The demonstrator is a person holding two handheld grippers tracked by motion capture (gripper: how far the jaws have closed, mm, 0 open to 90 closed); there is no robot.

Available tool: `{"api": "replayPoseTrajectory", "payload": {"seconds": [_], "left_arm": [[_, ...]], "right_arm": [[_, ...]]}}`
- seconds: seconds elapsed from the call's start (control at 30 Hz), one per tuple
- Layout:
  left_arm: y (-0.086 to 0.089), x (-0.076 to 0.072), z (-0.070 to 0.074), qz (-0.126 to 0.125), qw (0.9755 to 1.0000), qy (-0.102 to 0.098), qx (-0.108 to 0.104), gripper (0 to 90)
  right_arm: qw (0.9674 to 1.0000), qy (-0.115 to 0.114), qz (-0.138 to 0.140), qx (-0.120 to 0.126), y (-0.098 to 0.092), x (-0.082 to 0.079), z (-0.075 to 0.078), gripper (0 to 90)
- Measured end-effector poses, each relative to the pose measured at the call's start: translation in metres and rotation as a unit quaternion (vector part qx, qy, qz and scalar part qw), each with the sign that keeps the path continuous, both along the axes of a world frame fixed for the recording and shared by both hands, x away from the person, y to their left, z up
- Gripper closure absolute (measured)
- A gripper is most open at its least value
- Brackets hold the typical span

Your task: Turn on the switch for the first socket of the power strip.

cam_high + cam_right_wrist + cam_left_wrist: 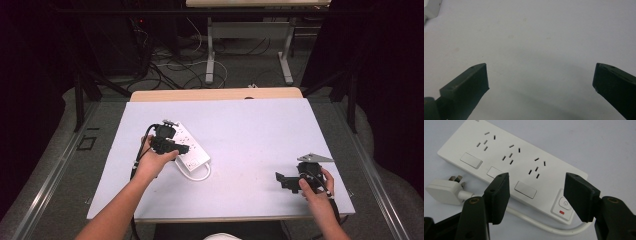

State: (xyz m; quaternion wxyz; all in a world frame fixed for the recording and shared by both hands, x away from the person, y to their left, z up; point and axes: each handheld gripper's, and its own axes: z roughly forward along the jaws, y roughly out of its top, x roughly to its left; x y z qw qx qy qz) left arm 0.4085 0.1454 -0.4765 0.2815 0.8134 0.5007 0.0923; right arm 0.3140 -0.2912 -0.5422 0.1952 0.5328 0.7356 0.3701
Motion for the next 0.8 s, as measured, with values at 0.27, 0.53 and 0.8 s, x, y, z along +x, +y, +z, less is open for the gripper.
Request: {"api": "replayPoseTrajectory", "payload": {"seconds": [0.27,0.53,0.8], "left_arm": [[0.012,-0.006,0.008,-0.012,0.9997,-0.022,-0.005,34.9],[0.023,-0.012,0.013,-0.019,0.9991,-0.038,-0.009,32.4],[0.037,-0.018,0.016,0.006,0.9986,-0.041,-0.034,26.6]], "right_arm": [[1.0,-0.001,-0.003,0.003,0.0,-0.001,0.0,0.0],[1.0,-0.004,0.0,-0.002,0.0,0.0,0.0,0.0],[1.0,-0.002,-0.002,0.002,0.0,-0.001,0.0,0.0]]}}
